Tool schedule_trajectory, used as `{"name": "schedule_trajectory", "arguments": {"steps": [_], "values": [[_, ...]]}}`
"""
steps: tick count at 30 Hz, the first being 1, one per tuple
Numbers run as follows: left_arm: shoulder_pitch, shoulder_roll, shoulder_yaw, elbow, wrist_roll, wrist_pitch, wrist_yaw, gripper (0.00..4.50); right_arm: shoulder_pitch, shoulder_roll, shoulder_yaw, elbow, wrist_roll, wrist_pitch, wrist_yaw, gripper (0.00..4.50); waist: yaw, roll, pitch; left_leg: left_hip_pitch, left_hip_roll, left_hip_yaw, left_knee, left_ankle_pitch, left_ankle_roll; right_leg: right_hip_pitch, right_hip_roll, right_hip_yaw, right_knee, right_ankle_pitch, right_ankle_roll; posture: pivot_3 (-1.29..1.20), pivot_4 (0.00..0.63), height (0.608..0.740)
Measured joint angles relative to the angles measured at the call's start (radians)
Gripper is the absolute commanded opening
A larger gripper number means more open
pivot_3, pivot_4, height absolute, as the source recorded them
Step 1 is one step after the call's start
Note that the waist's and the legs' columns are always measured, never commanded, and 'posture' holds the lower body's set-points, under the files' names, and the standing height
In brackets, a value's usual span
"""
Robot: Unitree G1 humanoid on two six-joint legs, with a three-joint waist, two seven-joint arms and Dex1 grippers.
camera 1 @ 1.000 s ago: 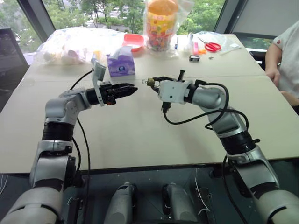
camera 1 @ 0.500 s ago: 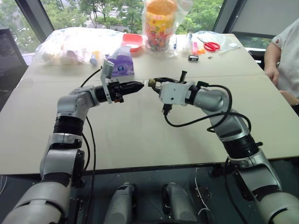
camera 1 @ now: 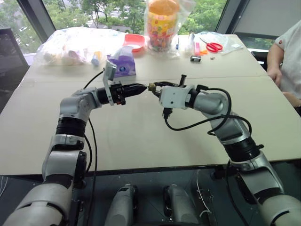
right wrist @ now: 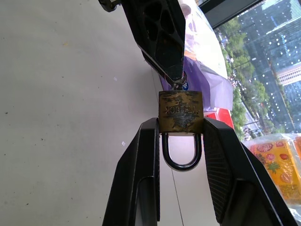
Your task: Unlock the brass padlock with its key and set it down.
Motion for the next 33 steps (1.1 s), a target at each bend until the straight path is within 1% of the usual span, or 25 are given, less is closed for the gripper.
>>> {"name": "schedule_trajectory", "arguments": {"steps": [1, 4, 5, 11, 14, 17, 20, 22, 27, 29, 31, 33], "values": [[0.000, 0.000, 0.000, 0.000, 0.000, 0.000, 0.001, 1.04, 0.000, 0.000, 0.000, 0.000, 0.000, 0.000, 0.000, 0.69, 0.000, 0.000, 0.000, 0.000, 0.000, 0.000, 0.000, 0.000, 0.000, 0.000, 0.000, 0.000, 0.000, 0.000, 0.000, 0.00, 0.150, 0.740], [0.000, 0.000, 0.000, 0.000, 0.000, 0.000, 0.000, 0.20, 0.000, 0.000, 0.000, 0.000, 0.000, 0.000, 0.000, 0.69, 0.000, 0.000, 0.000, 0.000, 0.000, 0.000, 0.000, 0.000, 0.000, 0.000, 0.000, 0.000, 0.000, 0.000, 0.000, 0.00, 0.150, 0.740], [0.000, -0.001, 0.000, 0.000, -0.001, 0.000, -0.003, 0.02, 0.000, 0.000, 0.000, 0.000, -0.001, 0.003, 0.000, 0.69, 0.000, 0.000, 0.000, 0.000, 0.000, 0.000, 0.000, 0.000, 0.000, 0.000, 0.000, 0.000, 0.000, 0.000, 0.000, 0.00, 0.150, 0.740], [0.000, -0.003, -0.003, -0.004, 0.010, -0.006, -0.014, 0.02, 0.000, 0.000, 0.004, 0.002, -0.006, 0.014, -0.002, 0.69, 0.000, 0.000, 0.000, 0.000, 0.000, 0.000, 0.000, 0.000, 0.000, 0.000, 0.000, 0.000, 0.000, 0.000, 0.000, 0.00, 0.150, 0.740], [0.000, -0.003, -0.025, -0.015, 0.048, -0.064, -0.013, 0.02, 0.002, -0.003, 0.005, 0.002, -0.007, 0.023, 0.000, 0.69, 0.001, 0.000, 0.000, 0.000, 0.000, 0.000, 0.000, 0.000, 0.000, 0.000, 0.000, 0.000, 0.000, 0.000, 0.000, 0.00, 0.150, 0.740], [0.015, 0.004, -0.075, -0.063, 0.126, -0.178, -0.002, 0.02, 0.008, -0.011, 0.006, 0.002, -0.007, 0.032, 0.008, 0.69, 0.001, 0.000, 0.000, 0.000, 0.000, 0.000, 0.000, 0.000, 0.000, 0.000, 0.000, 0.000, 0.000, 0.000, 0.000, 0.00, 0.150, 0.740], [0.033, 0.009, -0.103, -0.094, 0.181, -0.262, 0.003, 0.02, 0.012, -0.013, 0.007, 0.002, -0.007, 0.037, 0.018, 0.69, 0.000, 0.000, 0.000, 0.000, 0.000, 0.000, 0.000, 0.000, 0.000, 0.000, 0.000, 0.000, 0.000, 0.000, 0.000, 0.00, 0.150, 0.740], [0.047, 0.013, -0.121, -0.112, 0.227, -0.352, 0.015, 0.02, 0.013, -0.013, 0.008, 0.002, -0.007, 0.040, 0.022, 0.69, 0.001, 0.000, 0.000, 0.000, 0.000, 0.000, 0.000, 0.000, 0.000, 0.000, 0.000, 0.000, 0.000, 0.000, 0.000, 0.00, 0.150, 0.740], [0.060, 0.015, -0.148, -0.103, 0.310, -0.550, 0.029, 0.02, 0.013, -0.012, 0.008, 0.002, -0.005, 0.058, 0.030, 0.69, 0.001, 0.000, 0.000, 0.000, 0.000, 0.000, 0.000, 0.000, 0.000, 0.000, 0.000, 0.000, 0.000, 0.000, 0.000, 0.00, 0.150, 0.740], [0.060, 0.019, -0.156, -0.094, 0.326, -0.589, 0.029, 0.02, 0.013, -0.011, 0.008, 0.002, -0.005, 0.060, 0.034, 0.69, 0.002, 0.000, 0.000, 0.000, 0.000, 0.000, 0.000, 0.000, 0.000, 0.000, 0.000, 0.000, 0.000, 0.000, 0.000, 0.00, 0.150, 0.740], [0.058, 0.019, -0.154, -0.093, 0.315, -0.545, 0.021, 0.02, 0.013, -0.011, 0.010, 0.002, -0.005, 0.061, 0.038, 0.69, 0.002, 0.000, 0.000, 0.000, 0.000, 0.000, 0.001, 0.000, 0.000, 0.000, 0.000, 0.000, 0.000, 0.000, 0.000, 0.00, 0.150, 0.740], [0.044, 0.018, -0.138, -0.094, 0.262, -0.389, 0.010, 0.02, 0.013, -0.011, 0.013, 0.004, -0.007, 0.060, 0.039, 0.69, 0.001, 0.000, 0.000, 0.000, 0.000, 0.000, 0.001, 0.000, 0.000, 0.000, 0.000, 0.000, 0.001, 0.000, 0.001, 0.00, 0.150, 0.740]]}}
